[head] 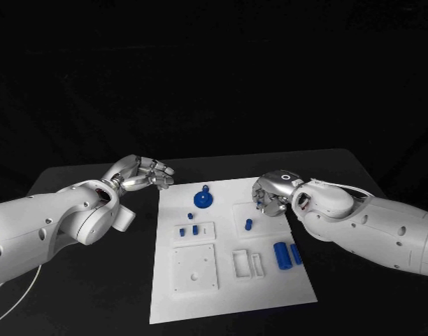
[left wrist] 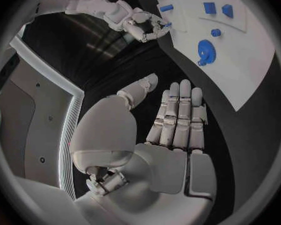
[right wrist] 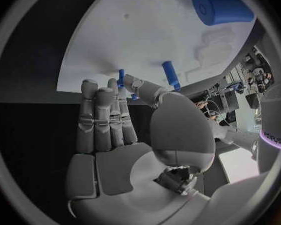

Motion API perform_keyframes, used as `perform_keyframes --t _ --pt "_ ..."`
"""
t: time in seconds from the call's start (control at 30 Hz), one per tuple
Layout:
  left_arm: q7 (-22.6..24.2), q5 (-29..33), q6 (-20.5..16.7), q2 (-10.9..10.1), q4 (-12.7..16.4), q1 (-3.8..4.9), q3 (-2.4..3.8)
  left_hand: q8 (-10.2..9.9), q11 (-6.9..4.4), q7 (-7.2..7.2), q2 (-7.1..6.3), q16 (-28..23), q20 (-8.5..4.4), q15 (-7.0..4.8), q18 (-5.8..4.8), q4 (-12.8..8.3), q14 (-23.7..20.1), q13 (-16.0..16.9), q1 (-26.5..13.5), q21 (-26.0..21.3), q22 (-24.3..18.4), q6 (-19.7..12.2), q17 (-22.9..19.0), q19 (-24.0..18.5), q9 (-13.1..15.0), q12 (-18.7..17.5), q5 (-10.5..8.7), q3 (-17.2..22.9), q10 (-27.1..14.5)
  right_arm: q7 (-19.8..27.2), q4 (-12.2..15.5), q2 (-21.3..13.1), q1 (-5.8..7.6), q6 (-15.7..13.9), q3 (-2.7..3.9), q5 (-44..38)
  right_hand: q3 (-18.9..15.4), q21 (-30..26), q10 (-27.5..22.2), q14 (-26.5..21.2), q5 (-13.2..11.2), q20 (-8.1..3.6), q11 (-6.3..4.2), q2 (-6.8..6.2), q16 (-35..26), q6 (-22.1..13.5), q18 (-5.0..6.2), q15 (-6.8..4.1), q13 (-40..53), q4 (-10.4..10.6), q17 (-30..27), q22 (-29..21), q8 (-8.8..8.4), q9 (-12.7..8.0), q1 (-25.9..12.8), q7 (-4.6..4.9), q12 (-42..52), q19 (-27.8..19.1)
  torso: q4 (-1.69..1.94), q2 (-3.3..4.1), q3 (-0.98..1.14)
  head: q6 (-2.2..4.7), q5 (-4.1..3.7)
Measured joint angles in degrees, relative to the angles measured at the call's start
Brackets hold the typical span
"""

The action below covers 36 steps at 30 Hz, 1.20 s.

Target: Assemble the parts on the task board

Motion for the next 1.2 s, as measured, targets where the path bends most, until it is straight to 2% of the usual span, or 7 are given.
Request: perform_keyframes --t 0.23,0.37,0.67,0.87,1.0,1.03,1.2 --pt "0.0 0.08 0.0 0.05 -0.16 0.0 0.0 0.0 0.0 0.0 0.0 0.0 0.0 0.0 -0.01 0.0 0.0 0.0 0.0 0.0 -0.01 0.0 0.0 0.0 0.0 0.0 0.0 0.0 0.0 0.64 1.07 -0.8 0.21 -1.0 2.02 3.3 0.0 0.01 0.03 0.01 0.5 0.0 0.03 -0.15 0.0 0.0 0.0 0.01 0.78 0.01 0.22 0.0 0.0 0.12 -0.15 0.0 0.0 0.01 0.01 -0.01 -0.01 0.13 0.19" --pt "0.0 0.16 0.0 0.14 -0.3 0.0 0.0 0.0 0.0 0.0 0.0 0.0 0.0 0.0 -0.01 0.0 0.0 -0.06 0.0 -0.2 0.04 0.0 0.06 0.0 0.0 0.0 0.0 0.0 0.0 0.82 2.78 -1.85 0.32 -1.67 2.78 5.71 0.0 0.01 0.21 -0.02 0.52 0.0 0.21 -0.37 0.0 0.0 -0.01 -0.02 0.78 0.01 0.31 0.0 0.0 0.12 -0.37 0.0 0.0 0.03 0.01 -0.01 -0.01 0.17 0.44" --pt "0.04 0.25 -0.04 0.52 -0.96 0.0 0.0 0.0 0.0 0.0 0.0 0.0 0.0 0.0 -0.01 0.0 0.0 -0.06 0.0 -0.2 0.04 0.0 0.13 0.0 0.01 0.0 0.0 0.0 0.0 1.37 9.57 -1.83 0.38 -2.53 3.0 10.22 -0.01 0.28 0.21 -0.2 1.39 0.0 0.21 -0.52 0.11 0.0 -0.01 -0.2 1.02 0.01 0.58 0.0 -0.05 0.32 -0.52 0.0 -0.04 0.03 -0.04 -0.01 -0.03 0.48 1.71" --pt "0.07 0.33 -0.06 0.73 -1.19 0.0 0.0 0.0 0.0 0.0 0.0 0.0 0.0 0.0 -0.02 0.0 0.0 -0.11 0.0 -0.2 0.04 0.0 0.13 0.0 0.01 0.0 0.0 0.0 0.0 1.74 11.79 0.21 0.31 -2.41 2.97 11.05 -0.01 0.4 0.21 -0.19 1.72 0.0 0.21 -0.31 0.17 -0.01 -0.02 -0.19 1.14 0.0 0.73 0.0 -0.06 0.36 -0.85 0.0 -0.26 0.03 0.02 -0.02 -0.03 0.42 3.17" --pt "0.09 0.39 -0.09 0.91 -1.39 0.0 0.0 0.0 0.0 0.0 0.0 0.0 0.0 0.0 -0.02 0.0 0.0 -0.11 0.0 -0.2 0.09 0.0 0.19 0.0 0.01 0.0 0.0 0.0 0.0 1.84 12.27 1.86 -0.03 -2.28 2.59 10.92 -0.02 0.54 0.2 -0.19 2.05 0.08 0.22 -0.18 0.22 -0.01 -0.02 -0.19 1.14 0.0 0.81 0.0 -0.11 0.43 -0.97 0.0 -0.31 0.11 0.02 -0.02 -0.04 0.08 4.32" --pt "0.1 0.41 -0.11 0.98 -1.47 0.0 0.0 0.0 0.0 0.0 0.0 0.0 0.0 0.0 -0.02 0.0 0.0 -0.11 0.0 -0.2 0.09 0.0 0.19 0.0 0.01 0.0 0.0 0.0 0.0 1.86 12.47 2.2 -0.11 -2.24 2.23 10.78 -0.02 0.54 0.2 -0.19 2.05 0.08 0.21 -0.18 0.22 -0.01 -0.02 -0.19 1.14 0.0 0.81 0.0 -0.11 0.46 -0.97 0.0 -0.32 0.11 0.02 -0.01 -0.04 -0.1 4.67" --pt "0.12 0.53 -0.13 1.26 -1.64 0.0 0.0 0.0 0.0 0.0 0.0 0.0 0.0 0.0 -0.04 0.0 0.0 -0.14 0.0 -0.2 0.08 0.0 0.19 0.0 0.01 0.0 0.0 0.0 0.0 1.91 14.05 3.38 -0.44 -1.62 -0.66 9.15 -0.19 0.54 0.19 -0.19 2.33 0.08 0.22 -0.17 0.22 -0.01 -0.02 -0.19 1.24 -0.17 0.88 0.0 -0.11 0.53 -0.97 0.0 -0.34 0.12 0.05 -0.02 -0.08 -0.77 6.34"
